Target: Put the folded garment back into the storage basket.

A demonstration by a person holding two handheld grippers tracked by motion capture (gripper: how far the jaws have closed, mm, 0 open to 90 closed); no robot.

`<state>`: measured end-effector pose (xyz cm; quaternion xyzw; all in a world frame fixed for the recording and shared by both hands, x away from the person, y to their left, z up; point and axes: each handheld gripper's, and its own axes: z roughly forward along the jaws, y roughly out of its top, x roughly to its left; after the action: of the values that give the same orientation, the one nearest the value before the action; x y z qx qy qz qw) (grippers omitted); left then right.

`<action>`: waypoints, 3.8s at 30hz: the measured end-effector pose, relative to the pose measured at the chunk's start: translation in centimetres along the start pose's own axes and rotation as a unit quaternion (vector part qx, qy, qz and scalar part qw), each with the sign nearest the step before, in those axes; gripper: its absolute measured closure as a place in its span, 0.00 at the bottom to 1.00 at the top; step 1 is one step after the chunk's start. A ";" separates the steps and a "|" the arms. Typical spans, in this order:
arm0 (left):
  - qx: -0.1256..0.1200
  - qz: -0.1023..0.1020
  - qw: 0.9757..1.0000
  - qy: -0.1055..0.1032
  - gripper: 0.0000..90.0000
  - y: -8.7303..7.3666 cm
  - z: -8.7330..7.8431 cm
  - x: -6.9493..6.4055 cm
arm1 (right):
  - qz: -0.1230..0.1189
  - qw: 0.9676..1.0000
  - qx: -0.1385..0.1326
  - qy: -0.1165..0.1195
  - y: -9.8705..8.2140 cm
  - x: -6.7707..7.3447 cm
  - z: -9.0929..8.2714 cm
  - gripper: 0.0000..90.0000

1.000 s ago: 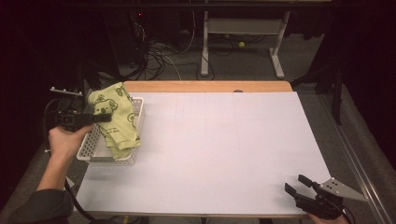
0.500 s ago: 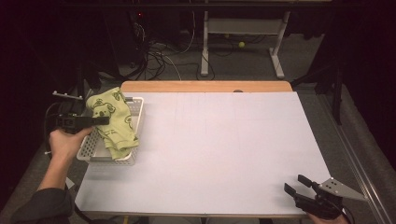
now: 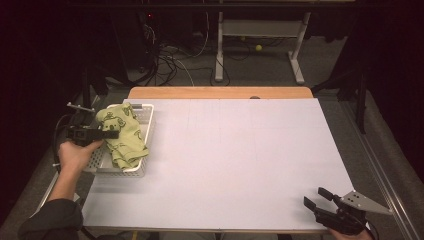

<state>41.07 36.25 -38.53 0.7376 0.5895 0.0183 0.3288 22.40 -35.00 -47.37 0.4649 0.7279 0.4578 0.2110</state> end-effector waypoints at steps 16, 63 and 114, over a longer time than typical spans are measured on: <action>0.036 0.018 0.999 0.032 0.72 0.2 1.9 1.1 | -0.006 1.000 0.006 0.003 0.0 0.1 0.2 0.36; 0.040 0.013 0.996 0.077 0.57 -0.6 2.7 0.6 | -0.026 1.000 0.010 0.009 0.1 0.5 0.3 0.36; 0.010 0.043 0.994 0.105 0.38 -1.2 1.5 -2.7 | -0.036 0.999 0.010 0.024 0.7 0.6 1.1 0.36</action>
<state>39.88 33.32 -39.30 0.7595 0.5888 0.1034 0.2565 23.28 -33.84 -47.27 0.4291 0.7539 0.4535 0.2048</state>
